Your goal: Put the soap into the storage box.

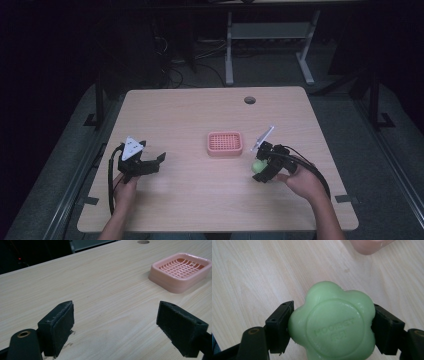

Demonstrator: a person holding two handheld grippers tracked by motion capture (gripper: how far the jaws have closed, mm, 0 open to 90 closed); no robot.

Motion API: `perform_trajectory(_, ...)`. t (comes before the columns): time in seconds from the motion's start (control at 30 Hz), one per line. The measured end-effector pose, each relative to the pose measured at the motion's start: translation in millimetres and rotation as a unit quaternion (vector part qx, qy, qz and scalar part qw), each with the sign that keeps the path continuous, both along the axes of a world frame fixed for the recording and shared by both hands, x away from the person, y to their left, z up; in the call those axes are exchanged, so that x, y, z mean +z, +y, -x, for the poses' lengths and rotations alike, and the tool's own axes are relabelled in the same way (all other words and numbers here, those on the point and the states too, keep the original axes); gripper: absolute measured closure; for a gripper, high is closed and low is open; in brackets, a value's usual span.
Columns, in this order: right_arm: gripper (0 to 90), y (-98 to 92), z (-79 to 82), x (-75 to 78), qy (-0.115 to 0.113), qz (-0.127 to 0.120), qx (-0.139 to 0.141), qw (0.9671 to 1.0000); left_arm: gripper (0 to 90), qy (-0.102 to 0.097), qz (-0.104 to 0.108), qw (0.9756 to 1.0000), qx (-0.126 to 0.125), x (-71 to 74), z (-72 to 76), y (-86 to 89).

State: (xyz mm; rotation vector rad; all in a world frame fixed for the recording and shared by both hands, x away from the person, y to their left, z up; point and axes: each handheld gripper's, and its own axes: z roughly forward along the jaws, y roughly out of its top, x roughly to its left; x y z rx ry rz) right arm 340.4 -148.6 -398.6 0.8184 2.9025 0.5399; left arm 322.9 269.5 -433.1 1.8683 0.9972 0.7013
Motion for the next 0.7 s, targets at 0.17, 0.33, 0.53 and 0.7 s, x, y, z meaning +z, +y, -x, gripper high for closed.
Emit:
perform_trajectory(0.17,26.0,0.9,-5.7,2.9,-0.001,-0.006,0.0,1.0,14.3,0.005,-0.002,1.0,-0.003,-0.6,-0.4,-0.4)
perform_trajectory(0.33,26.0,2.5,-11.2,7.8,-0.004,-0.009,-0.001,1.0,14.3,0.003,-0.002,1.0,-0.005,-0.3,0.0,-1.7)
perform_trajectory(0.53,26.0,5.0,-16.7,11.0,-0.007,-0.011,0.001,0.9999,14.3,0.003,0.0,1.0,-0.001,0.0,0.0,-0.1)
perform_trajectory(0.7,26.0,4.6,-22.3,10.6,-0.001,-0.015,-0.001,0.9999,14.3,0.005,-0.003,1.0,-0.003,0.0,-0.1,-0.4)
